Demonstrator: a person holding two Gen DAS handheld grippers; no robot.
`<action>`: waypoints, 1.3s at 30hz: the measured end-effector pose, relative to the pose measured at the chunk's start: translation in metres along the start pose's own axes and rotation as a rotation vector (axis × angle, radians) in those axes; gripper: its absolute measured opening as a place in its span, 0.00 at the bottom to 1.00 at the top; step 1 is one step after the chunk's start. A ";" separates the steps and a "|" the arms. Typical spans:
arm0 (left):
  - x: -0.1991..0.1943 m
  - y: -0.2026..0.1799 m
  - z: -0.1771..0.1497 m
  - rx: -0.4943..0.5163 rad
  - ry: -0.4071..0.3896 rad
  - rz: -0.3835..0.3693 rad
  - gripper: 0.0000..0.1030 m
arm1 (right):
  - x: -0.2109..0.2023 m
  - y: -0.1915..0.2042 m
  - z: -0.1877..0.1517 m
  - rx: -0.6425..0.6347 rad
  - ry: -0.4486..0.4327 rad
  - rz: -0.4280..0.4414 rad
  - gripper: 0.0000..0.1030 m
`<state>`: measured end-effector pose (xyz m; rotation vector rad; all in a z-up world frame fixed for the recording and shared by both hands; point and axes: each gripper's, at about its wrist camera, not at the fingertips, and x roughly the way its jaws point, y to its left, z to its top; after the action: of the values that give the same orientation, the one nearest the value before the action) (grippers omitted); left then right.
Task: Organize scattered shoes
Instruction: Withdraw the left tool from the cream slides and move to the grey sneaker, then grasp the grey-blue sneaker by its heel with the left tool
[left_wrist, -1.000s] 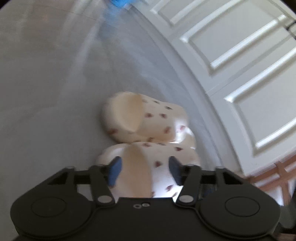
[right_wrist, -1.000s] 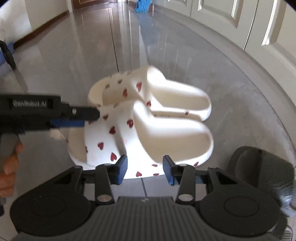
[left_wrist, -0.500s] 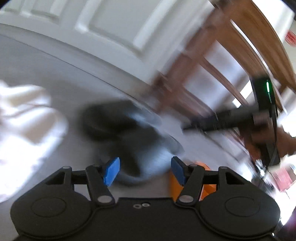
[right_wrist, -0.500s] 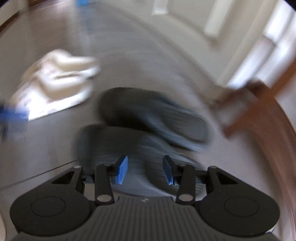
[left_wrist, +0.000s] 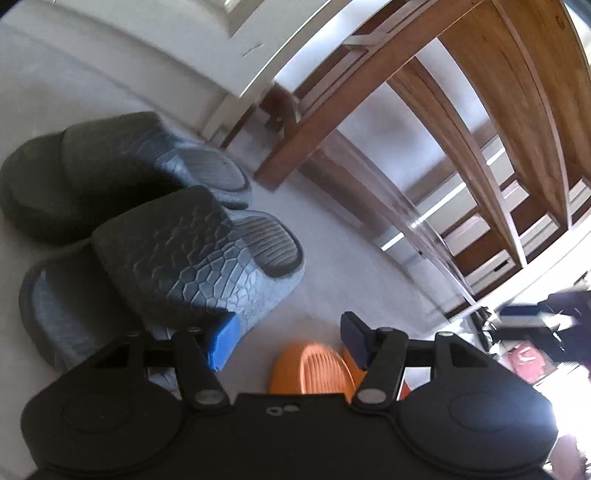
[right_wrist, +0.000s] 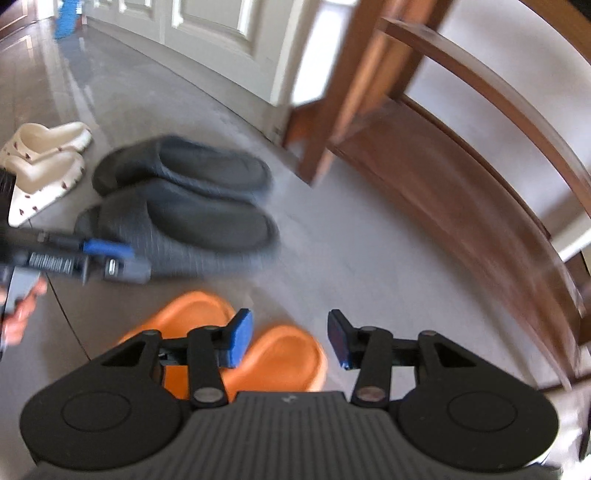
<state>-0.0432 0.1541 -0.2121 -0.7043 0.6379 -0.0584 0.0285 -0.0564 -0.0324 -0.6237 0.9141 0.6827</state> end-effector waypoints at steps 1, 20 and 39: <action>0.004 0.001 0.006 -0.003 -0.010 0.008 0.58 | -0.006 -0.008 -0.010 0.023 0.015 -0.019 0.48; 0.031 -0.202 0.002 0.747 0.266 -0.145 0.65 | -0.079 -0.144 -0.113 0.268 -0.303 -0.334 0.53; 0.162 -0.491 -0.091 0.940 0.348 -0.243 0.65 | -0.044 -0.299 -0.377 0.944 -0.325 -0.282 0.30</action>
<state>0.1141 -0.3188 -0.0460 0.1535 0.7587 -0.6727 0.0486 -0.5324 -0.1140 0.2025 0.7167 0.0444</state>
